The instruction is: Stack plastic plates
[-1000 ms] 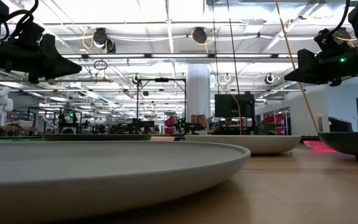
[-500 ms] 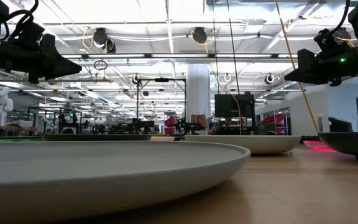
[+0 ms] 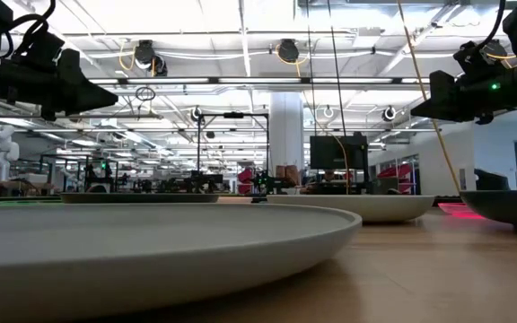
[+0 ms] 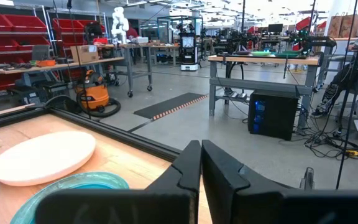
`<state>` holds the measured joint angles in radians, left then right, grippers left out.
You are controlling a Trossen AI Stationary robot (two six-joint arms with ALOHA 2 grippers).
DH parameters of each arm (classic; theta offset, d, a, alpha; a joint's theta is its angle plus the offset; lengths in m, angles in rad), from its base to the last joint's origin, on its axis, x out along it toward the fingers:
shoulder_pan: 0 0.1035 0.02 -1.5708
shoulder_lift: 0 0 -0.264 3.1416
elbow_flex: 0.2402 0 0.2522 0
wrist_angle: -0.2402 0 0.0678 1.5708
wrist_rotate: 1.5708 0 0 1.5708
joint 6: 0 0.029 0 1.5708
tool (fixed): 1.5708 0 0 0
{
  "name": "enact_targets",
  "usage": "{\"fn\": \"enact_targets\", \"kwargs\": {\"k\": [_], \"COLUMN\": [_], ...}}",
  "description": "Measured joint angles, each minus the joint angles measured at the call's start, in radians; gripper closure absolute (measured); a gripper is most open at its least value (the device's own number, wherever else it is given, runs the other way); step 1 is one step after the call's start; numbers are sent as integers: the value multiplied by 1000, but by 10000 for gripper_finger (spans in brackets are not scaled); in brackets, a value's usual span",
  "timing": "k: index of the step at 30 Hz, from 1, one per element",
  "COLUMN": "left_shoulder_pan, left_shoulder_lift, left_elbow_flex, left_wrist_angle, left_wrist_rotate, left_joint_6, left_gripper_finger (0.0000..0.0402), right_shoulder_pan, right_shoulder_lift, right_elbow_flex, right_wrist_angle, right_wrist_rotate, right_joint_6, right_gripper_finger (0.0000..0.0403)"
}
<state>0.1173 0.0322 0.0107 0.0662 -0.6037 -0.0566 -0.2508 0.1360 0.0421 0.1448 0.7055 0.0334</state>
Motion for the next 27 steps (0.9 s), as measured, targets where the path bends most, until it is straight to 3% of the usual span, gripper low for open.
{"fn": "enact_targets", "kwargs": {"k": [7, 14, 22, 27], "left_shoulder_pan": [0, -2, -29, -70], "left_shoulder_lift": [0, 0, 0, 0], "left_elbow_flex": [-1, -1, -1, -1], "left_wrist_angle": [10, 25, 214, 223], "left_wrist_rotate": [0, 19, 214, 231], "left_joint_6": [-21, -428, -388, -410], "left_gripper_finger": [321, 321, 321, 321], "right_shoulder_pan": [0, 0, 0, 0], "right_shoulder_lift": [0, 0, 0, 0], "right_elbow_flex": [7, 8, 9, 9], "right_wrist_angle": [0, 0, 0, 0], "right_wrist_rotate": [0, 0, 0, 0], "right_joint_6": [0, 0, 0, 0], "right_gripper_finger": [392, 392, 392, 392]}}
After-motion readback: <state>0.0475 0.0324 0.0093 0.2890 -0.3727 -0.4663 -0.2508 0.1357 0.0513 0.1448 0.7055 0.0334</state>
